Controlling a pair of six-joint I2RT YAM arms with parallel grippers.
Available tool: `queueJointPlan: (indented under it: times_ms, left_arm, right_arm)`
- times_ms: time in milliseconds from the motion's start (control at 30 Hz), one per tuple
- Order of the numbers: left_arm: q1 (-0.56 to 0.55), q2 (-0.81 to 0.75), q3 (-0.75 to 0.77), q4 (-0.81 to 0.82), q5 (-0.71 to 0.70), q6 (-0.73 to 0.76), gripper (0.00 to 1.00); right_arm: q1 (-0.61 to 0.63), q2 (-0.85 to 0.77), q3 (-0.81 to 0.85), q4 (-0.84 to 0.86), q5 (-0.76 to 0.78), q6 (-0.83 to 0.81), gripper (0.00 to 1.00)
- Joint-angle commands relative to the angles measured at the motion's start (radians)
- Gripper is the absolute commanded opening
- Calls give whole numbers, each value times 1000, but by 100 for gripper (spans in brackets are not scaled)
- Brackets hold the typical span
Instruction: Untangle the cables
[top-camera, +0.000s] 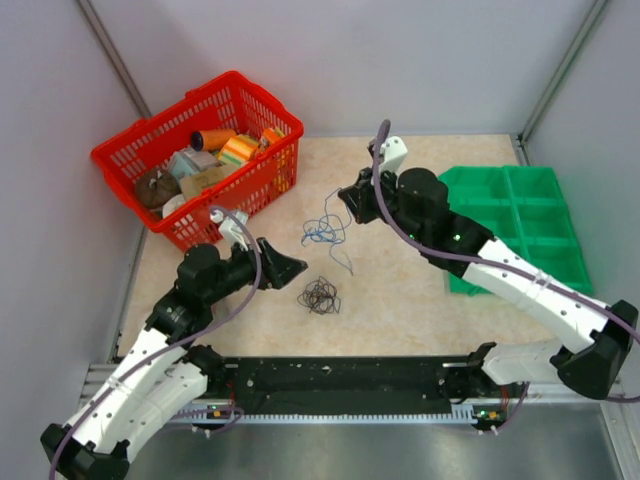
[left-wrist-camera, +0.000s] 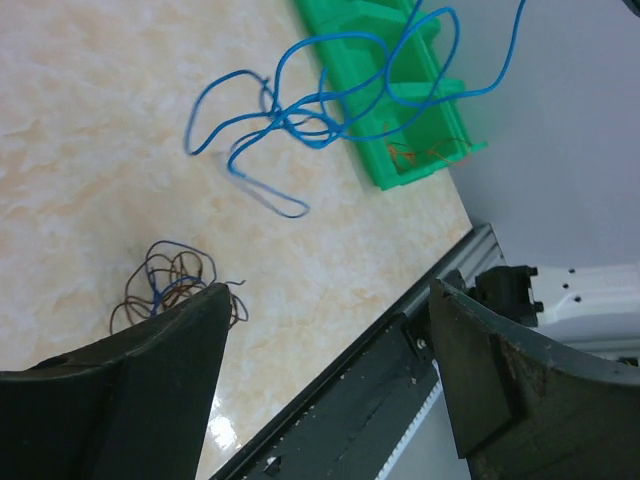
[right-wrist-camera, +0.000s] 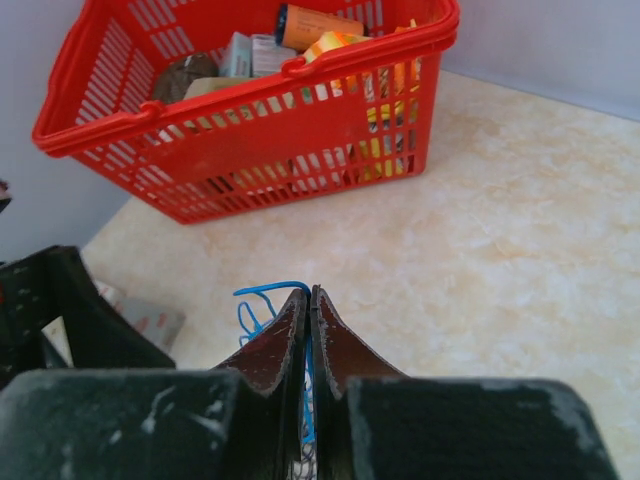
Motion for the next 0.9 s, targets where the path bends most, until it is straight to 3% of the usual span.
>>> queueJointPlan:
  times_ms: [0, 167, 300, 367, 467, 600, 867]
  left_arm:
    - [2, 37, 36, 194, 206, 31, 85]
    - [1, 89, 33, 312, 296, 2, 83]
    - [-36, 113, -11, 381, 264, -39, 60]
    - [-85, 130, -15, 319, 183, -22, 57]
    - [-133, 132, -42, 301, 117, -25, 61]
    - [-144, 124, -107, 430, 105, -101, 77]
    - [-176, 285, -107, 541, 94, -201, 71]
  right_arm:
    - [5, -87, 62, -73, -107, 63, 0]
    - [5, -141, 76, -84, -188, 140, 0]
    - [5, -159, 82, -82, -196, 223, 0]
    - [5, -166, 82, -73, -204, 264, 0]
    - [5, -176, 79, -56, -218, 307, 0]
    - [5, -198, 70, -44, -222, 342, 0]
    - [5, -225, 51, -16, -230, 381, 0]
